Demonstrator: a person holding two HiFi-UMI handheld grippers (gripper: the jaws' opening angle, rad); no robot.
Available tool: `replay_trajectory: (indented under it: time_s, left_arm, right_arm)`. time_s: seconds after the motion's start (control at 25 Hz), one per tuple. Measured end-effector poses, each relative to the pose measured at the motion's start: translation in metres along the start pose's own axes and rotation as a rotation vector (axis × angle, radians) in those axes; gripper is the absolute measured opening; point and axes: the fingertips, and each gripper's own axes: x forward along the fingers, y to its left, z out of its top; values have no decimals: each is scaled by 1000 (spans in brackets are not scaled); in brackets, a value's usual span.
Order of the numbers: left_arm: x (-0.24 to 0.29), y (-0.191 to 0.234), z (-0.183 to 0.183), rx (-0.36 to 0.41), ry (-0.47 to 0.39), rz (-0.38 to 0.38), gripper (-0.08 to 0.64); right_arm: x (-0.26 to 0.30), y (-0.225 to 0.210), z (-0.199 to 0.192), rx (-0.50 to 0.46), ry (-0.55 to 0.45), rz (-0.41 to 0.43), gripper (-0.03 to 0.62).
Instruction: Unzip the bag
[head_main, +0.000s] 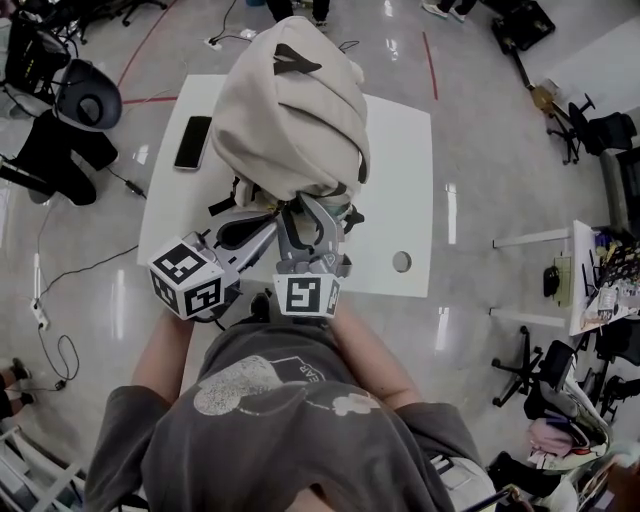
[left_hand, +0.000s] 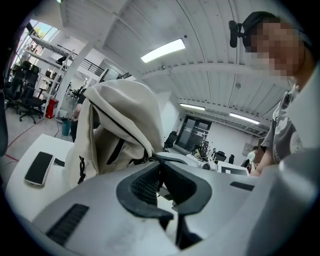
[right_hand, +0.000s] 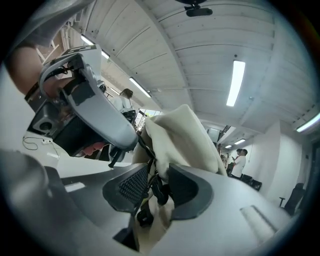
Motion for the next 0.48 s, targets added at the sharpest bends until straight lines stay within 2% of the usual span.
replay_trajectory:
  time_s: [0.08, 0.2, 0.36, 0.48]
  left_arm:
    - [0, 0, 2, -3, -4, -6, 32]
    - [-2, 2, 5, -6, -15, -3, 32]
    - [-9, 18, 15, -88, -74, 37, 32]
    - [-9, 27, 23, -60, -99, 63, 32]
  right_arm:
    - [3, 3, 0, -12, 4, 9, 126]
    - [4, 2, -1, -22, 7, 13, 85]
    - [1, 1, -1, -13, 14, 31, 58]
    - [-2, 3, -3, -13, 21, 20, 49]
